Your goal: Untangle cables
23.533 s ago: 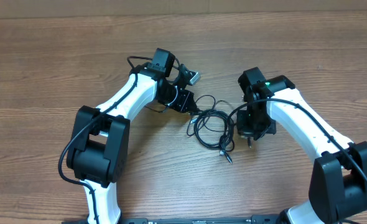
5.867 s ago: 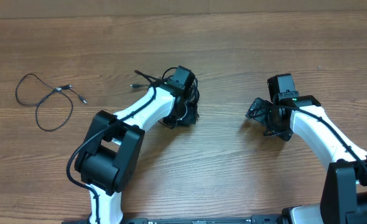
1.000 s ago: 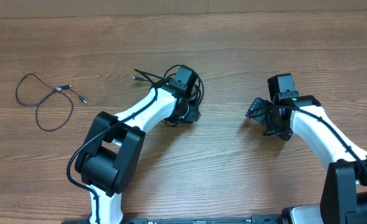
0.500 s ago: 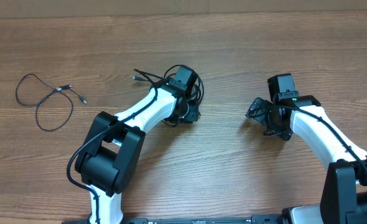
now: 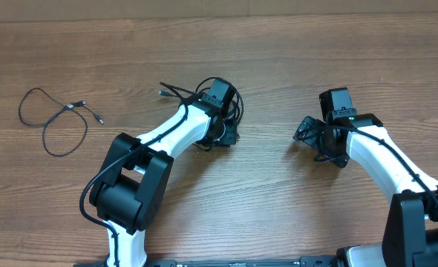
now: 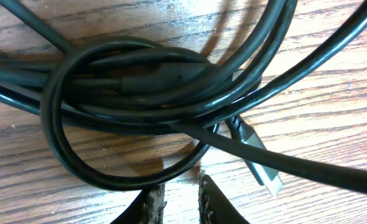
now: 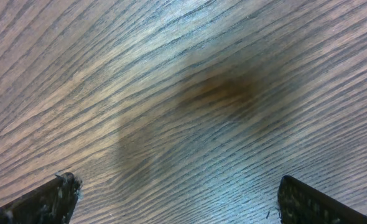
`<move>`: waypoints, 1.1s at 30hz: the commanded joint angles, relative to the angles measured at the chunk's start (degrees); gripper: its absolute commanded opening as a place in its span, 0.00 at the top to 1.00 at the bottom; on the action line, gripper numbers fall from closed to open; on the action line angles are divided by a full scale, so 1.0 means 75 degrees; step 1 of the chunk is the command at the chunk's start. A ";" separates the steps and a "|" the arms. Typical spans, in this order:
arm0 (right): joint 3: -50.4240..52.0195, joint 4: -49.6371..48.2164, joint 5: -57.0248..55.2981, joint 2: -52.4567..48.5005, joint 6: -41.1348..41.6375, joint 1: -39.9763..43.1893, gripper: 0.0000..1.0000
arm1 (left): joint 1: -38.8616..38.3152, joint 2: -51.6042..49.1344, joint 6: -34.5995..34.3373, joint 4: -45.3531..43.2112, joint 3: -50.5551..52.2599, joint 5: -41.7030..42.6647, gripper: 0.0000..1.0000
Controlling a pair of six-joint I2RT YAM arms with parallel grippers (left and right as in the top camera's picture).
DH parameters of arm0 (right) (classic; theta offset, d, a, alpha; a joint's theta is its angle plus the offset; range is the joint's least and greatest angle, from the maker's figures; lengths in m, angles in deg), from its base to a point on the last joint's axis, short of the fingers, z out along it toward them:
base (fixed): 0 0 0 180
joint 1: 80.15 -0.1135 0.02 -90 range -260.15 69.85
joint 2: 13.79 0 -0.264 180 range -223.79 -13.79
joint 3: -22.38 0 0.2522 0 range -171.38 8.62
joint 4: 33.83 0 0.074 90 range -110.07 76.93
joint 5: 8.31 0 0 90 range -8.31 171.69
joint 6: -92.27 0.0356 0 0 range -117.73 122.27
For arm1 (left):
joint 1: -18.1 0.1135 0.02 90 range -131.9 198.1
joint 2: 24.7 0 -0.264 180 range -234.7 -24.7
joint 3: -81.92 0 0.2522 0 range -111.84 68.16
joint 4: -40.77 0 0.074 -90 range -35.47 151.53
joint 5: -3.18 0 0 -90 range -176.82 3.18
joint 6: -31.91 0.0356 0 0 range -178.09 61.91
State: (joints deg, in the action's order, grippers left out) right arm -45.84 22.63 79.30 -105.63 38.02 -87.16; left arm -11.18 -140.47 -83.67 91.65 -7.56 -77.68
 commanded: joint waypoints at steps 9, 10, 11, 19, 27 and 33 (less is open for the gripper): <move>-0.0012 -0.0029 -0.0099 0.0070 -0.0032 0.0015 0.00 | 0.0000 -0.0050 -0.0052 0.0015 0.0192 -0.0309 0.79; -0.0012 -0.0029 -0.0099 0.0070 -0.0032 0.0015 0.00 | 0.0000 -0.0050 -0.0052 0.0017 0.0192 -0.0309 0.79; -0.0012 -0.0029 -0.0099 0.0070 -0.0035 0.0015 0.00 | 0.0000 -0.0050 -0.0052 0.0020 0.0192 -0.0309 0.79; -0.0012 -0.0029 -0.0099 0.0070 -0.0035 0.0015 0.00 | 0.0000 -0.0050 -0.0050 0.0020 0.0192 -0.0306 0.91; -0.0012 -0.0029 -0.0099 0.0070 -0.0032 0.0015 0.00 | 0.0099 0.0256 0.0221 0.0242 0.0000 0.0134 0.96; -0.0012 -0.0029 -0.0099 0.0070 -0.0032 0.0015 0.00 | 0.0399 0.2122 0.0414 -0.0119 -0.0085 -0.0093 0.85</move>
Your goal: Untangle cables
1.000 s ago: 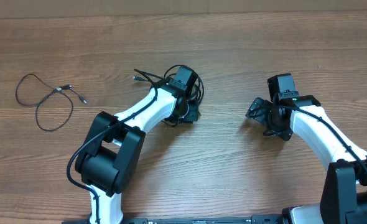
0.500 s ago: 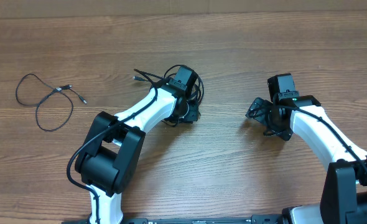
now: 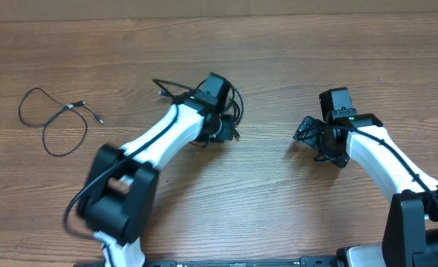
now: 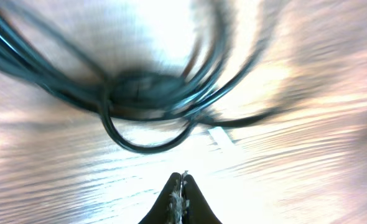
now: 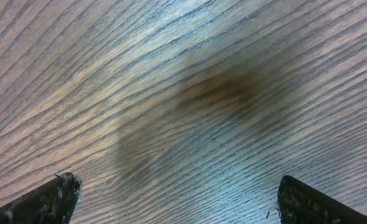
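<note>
A knotted bundle of black cables point(image 3: 226, 104) lies at the table's middle, with one plug end point(image 3: 158, 83) sticking out to the left. The left wrist view shows it blurred point(image 4: 152, 93), a loop hanging toward the fingers and a silver plug point(image 4: 221, 137) beside it. My left gripper point(image 3: 230, 133) point(image 4: 182, 180) is shut just short of that loop, with nothing seen between its fingers. Over bare wood to the right, my right gripper point(image 3: 319, 144) point(image 5: 177, 193) stands open and holds nothing.
A thin black cable point(image 3: 56, 122) lies loosely curled on the far left of the wooden table point(image 3: 278, 200), apart from the bundle. The bases of both arms stand at the near edge.
My left gripper's fingers, slightly apart before, are now pressed together, and the bundle sits farther from them. The left arm has shifted and the bundle's plug end lies a little farther back-left. The right arm is unchanged.
</note>
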`<move>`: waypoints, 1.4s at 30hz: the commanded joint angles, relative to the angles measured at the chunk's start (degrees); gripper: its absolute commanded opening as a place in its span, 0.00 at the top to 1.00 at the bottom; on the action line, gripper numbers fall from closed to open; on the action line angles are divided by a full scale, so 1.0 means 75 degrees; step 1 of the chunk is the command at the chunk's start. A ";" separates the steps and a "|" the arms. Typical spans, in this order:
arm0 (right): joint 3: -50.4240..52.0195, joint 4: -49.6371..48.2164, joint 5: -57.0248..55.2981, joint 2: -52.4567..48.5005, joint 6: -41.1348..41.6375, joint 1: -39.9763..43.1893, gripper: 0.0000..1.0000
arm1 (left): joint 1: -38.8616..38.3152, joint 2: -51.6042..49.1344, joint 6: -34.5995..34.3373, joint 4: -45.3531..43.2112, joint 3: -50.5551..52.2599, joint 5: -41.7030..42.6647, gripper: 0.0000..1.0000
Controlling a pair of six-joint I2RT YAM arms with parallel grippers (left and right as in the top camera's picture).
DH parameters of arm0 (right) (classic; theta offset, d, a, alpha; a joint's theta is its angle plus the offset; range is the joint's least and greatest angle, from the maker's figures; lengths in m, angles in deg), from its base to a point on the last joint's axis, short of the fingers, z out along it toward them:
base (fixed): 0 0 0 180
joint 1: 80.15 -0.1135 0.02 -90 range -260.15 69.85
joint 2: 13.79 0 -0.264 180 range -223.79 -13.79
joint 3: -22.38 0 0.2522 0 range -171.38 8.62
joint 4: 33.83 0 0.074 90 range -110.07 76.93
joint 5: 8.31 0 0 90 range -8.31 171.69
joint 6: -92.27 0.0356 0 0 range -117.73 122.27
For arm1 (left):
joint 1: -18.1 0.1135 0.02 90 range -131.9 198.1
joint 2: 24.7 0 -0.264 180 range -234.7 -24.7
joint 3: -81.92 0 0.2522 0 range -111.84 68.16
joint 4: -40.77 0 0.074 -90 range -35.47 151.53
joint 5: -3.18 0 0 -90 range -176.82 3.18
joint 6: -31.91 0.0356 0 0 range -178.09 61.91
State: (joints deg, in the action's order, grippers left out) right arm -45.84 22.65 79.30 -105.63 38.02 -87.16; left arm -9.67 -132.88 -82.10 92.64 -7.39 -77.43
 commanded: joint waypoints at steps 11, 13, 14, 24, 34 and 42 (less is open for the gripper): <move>-0.0012 -0.0032 -0.0099 0.0070 -0.0032 0.0015 0.00 | 0.0294 0.0810 0.0207 -0.0321 -0.0090 -0.1166 0.95; -0.0012 -0.0032 -0.0099 0.0070 -0.0035 0.0015 0.00 | 0.0297 0.0490 0.0239 -0.0321 -0.0090 -0.1169 0.94; -0.0012 -0.0032 -0.0099 0.0070 -0.0032 0.0015 0.00 | 0.0315 0.0280 0.0306 -0.0321 -0.0090 -0.1169 0.94; -0.0012 -0.0032 -0.0099 0.0070 -0.0032 0.0015 0.00 | 0.0329 -0.0143 0.0629 -0.0516 -0.0090 -0.1475 0.96; -0.0012 -0.0032 -0.0099 0.0070 -0.0032 0.0015 0.00 | 0.0259 0.0851 0.0679 -0.0169 -0.0146 -0.0606 0.96; -0.0012 -0.0032 -0.0099 0.0070 -0.0032 0.0015 0.00 | -0.0341 0.0682 0.0052 -0.0825 -0.0140 -0.0513 0.65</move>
State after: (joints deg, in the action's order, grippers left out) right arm -45.84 22.61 79.32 -105.63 38.02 -87.16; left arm -10.17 -125.96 -80.50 88.24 -7.98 -82.11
